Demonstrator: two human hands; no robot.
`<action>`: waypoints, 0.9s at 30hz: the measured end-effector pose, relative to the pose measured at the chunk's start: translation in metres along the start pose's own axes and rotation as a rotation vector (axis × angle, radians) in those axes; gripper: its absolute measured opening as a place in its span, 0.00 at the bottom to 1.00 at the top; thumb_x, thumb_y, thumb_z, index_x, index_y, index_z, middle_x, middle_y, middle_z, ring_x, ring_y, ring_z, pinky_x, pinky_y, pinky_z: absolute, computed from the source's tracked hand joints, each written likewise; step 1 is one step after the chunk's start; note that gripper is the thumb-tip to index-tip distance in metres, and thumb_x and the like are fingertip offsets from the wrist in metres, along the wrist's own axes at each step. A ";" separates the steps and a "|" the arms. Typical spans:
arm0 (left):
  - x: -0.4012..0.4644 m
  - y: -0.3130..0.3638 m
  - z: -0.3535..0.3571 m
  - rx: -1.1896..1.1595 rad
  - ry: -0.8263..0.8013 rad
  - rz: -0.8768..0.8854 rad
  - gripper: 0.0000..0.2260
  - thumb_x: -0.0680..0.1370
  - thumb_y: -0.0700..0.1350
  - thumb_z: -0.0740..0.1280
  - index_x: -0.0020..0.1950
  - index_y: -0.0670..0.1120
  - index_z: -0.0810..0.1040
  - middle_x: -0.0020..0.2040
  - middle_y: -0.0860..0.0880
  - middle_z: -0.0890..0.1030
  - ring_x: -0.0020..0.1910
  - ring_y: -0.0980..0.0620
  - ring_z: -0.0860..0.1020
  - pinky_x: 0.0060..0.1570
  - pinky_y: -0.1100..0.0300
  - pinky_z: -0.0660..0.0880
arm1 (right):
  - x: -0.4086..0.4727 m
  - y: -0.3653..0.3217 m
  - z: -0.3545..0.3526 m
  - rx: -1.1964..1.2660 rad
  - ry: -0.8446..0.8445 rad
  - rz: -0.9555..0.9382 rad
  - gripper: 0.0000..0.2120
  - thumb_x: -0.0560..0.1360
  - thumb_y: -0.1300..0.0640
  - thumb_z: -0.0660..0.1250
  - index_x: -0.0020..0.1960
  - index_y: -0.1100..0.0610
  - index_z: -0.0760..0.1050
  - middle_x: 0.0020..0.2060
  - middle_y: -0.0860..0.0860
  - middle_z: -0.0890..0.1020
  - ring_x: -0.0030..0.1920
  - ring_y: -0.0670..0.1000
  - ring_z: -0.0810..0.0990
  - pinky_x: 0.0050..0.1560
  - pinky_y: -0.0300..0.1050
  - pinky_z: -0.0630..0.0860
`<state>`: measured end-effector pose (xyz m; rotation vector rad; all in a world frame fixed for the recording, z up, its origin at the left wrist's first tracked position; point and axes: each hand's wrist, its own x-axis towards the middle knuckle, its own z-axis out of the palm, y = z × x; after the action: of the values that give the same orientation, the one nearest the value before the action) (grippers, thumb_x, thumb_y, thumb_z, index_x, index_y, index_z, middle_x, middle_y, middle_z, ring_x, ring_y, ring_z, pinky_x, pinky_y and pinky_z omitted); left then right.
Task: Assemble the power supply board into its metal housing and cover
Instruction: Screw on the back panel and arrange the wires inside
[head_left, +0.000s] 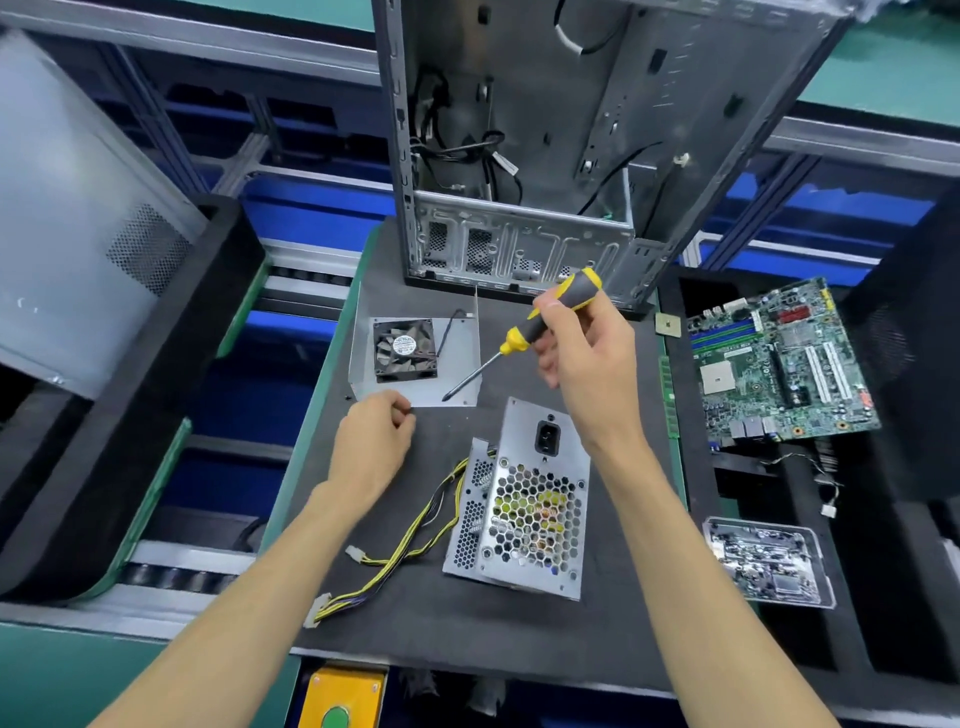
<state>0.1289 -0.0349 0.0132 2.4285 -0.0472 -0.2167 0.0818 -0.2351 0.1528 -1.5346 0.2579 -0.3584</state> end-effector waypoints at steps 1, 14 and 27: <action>0.002 0.000 0.003 0.008 0.015 0.014 0.02 0.78 0.43 0.69 0.50 0.48 0.79 0.37 0.56 0.79 0.38 0.51 0.78 0.45 0.54 0.76 | 0.001 0.000 -0.001 -0.004 0.004 -0.001 0.07 0.79 0.54 0.66 0.46 0.57 0.75 0.29 0.43 0.78 0.29 0.44 0.73 0.29 0.34 0.69; 0.006 0.022 -0.004 -0.454 -0.048 -0.074 0.06 0.76 0.38 0.69 0.41 0.47 0.81 0.35 0.49 0.84 0.37 0.52 0.84 0.42 0.59 0.78 | 0.002 0.012 -0.003 0.101 0.091 0.046 0.06 0.78 0.55 0.67 0.45 0.57 0.76 0.30 0.48 0.76 0.29 0.47 0.71 0.25 0.39 0.68; -0.023 0.076 -0.048 -1.468 -0.523 -0.191 0.06 0.71 0.42 0.75 0.46 0.42 0.87 0.42 0.47 0.85 0.41 0.54 0.84 0.44 0.65 0.80 | 0.000 0.008 -0.016 0.271 0.227 0.044 0.09 0.79 0.55 0.66 0.45 0.60 0.73 0.31 0.51 0.78 0.29 0.49 0.72 0.24 0.42 0.72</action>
<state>0.1159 -0.0599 0.1014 0.8758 0.0877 -0.6757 0.0765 -0.2501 0.1440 -1.2208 0.4038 -0.5125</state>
